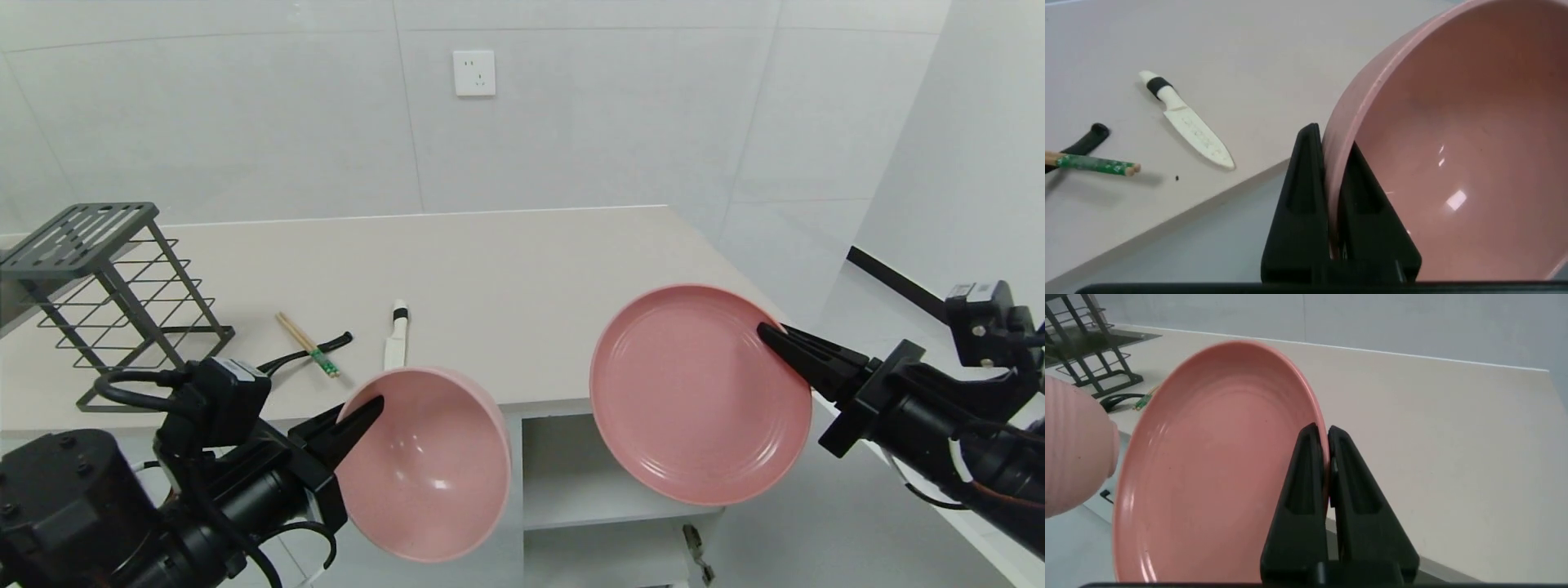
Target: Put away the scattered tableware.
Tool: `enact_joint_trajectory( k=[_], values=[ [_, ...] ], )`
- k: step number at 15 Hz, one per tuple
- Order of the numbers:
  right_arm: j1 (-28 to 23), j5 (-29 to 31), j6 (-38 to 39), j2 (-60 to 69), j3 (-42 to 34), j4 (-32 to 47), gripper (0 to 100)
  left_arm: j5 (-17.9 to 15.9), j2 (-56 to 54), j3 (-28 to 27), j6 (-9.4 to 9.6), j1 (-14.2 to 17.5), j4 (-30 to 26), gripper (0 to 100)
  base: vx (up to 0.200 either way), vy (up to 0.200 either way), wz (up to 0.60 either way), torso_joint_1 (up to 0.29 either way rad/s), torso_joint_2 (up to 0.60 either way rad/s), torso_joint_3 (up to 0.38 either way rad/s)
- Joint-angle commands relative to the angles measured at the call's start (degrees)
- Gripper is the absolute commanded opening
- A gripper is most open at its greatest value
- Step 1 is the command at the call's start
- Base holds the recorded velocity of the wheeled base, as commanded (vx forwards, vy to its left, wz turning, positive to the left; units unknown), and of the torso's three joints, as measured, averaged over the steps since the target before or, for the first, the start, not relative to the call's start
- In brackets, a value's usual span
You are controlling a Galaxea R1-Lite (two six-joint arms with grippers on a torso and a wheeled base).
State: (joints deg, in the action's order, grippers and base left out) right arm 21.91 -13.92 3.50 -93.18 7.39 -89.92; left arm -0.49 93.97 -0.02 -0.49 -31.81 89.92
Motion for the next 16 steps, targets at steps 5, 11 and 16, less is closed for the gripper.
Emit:
enact_joint_trajectory(
  k=[5,11,16],
  values=[
    [0.3,-0.1,0.0,-0.1,-0.8,-0.1,0,0.6,1.0,0.0,-0.13,-2.0,0.1,0,0.000,0.000,0.00,-0.069,0.15,0.074],
    [0.7,-0.1,0.0,-0.6,-1.9,-0.1,0,2.6,5.9,0.0,-0.39,-3.4,0.1,0,0.000,0.000,0.00,-0.133,0.27,0.127],
    [0.7,-0.1,0.1,-0.6,-1.9,-0.1,0,4.2,7.1,0.0,-0.48,-5.4,0.1,0,0.000,0.000,0.00,-0.167,0.32,0.152]
  ],
)
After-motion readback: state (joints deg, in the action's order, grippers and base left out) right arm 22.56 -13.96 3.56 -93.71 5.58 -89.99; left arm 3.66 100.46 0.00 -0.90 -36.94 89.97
